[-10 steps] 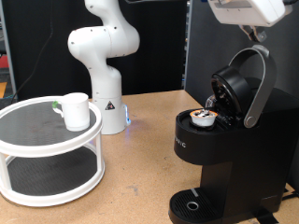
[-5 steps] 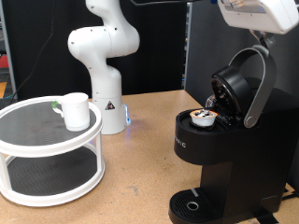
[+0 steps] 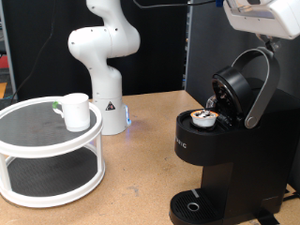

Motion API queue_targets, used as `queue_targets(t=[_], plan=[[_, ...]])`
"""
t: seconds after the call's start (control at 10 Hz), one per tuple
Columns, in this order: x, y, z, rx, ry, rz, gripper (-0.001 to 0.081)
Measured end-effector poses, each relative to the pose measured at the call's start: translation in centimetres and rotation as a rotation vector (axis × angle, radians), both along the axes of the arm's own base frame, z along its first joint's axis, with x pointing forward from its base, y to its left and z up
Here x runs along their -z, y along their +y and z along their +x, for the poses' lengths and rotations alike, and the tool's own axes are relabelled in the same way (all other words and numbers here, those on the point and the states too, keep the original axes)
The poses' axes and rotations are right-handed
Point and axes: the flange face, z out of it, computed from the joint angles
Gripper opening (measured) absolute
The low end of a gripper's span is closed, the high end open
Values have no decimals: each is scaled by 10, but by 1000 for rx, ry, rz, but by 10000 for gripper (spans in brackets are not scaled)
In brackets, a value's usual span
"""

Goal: Make a cup of coffee with the keurig machine

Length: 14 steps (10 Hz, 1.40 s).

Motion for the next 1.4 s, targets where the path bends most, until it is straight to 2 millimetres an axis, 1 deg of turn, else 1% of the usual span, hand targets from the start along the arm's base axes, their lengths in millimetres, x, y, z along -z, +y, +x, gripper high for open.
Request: queue_targets(t=[0.4,0.6,0.8,1.0,1.2,1.4], plan=[[-5,2,1,4,-5,17,2],[-1,5,-1,-9,7,0,2],[8,8,-2,-19,22,-22,2],[9,11,-3,-23,29,-24,2],[8,9,-4,-27,42,-19,2],[5,-1,-6,-29,55,-24,2]])
